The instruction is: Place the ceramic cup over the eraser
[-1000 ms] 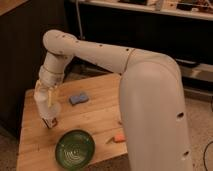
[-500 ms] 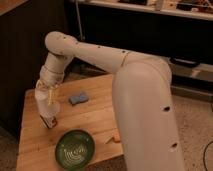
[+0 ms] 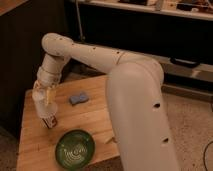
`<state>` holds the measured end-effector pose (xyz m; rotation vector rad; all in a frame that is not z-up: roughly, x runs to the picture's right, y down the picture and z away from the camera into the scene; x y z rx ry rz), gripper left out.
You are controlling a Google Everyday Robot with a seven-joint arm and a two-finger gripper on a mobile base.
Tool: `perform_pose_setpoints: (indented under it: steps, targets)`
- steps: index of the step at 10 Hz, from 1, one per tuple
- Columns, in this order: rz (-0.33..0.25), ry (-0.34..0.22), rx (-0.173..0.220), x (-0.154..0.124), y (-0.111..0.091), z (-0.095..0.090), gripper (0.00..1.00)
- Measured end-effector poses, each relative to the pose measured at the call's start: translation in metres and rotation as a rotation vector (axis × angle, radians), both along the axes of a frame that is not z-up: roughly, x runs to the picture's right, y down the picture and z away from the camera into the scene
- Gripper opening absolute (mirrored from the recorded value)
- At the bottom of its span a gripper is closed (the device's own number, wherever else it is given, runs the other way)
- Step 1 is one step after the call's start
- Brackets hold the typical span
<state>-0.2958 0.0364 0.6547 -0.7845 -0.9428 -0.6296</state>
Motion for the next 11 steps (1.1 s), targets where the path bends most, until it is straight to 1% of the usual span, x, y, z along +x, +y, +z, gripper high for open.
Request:
perform_pose_setpoints:
  steps: [3, 4, 5, 6, 8, 9, 11]
  targets:
    - [-0.013, -0.015, -0.01, -0.008, 0.006, 0.004, 0.0]
    - [-0.022, -0.017, -0.01, -0.012, 0.008, 0.005, 0.05]
    - [-0.033, -0.018, -0.009, -0.014, 0.011, 0.005, 0.14]
    - [-0.042, -0.019, -0.009, -0.017, 0.014, 0.007, 0.27]
    - [-0.048, -0.016, -0.01, -0.017, 0.017, 0.01, 0.43]
    - [-0.05, -0.014, -0.008, -0.017, 0.018, 0.013, 0.55]
    - [-0.059, -0.023, 0.0, -0.015, 0.022, 0.017, 0.74]
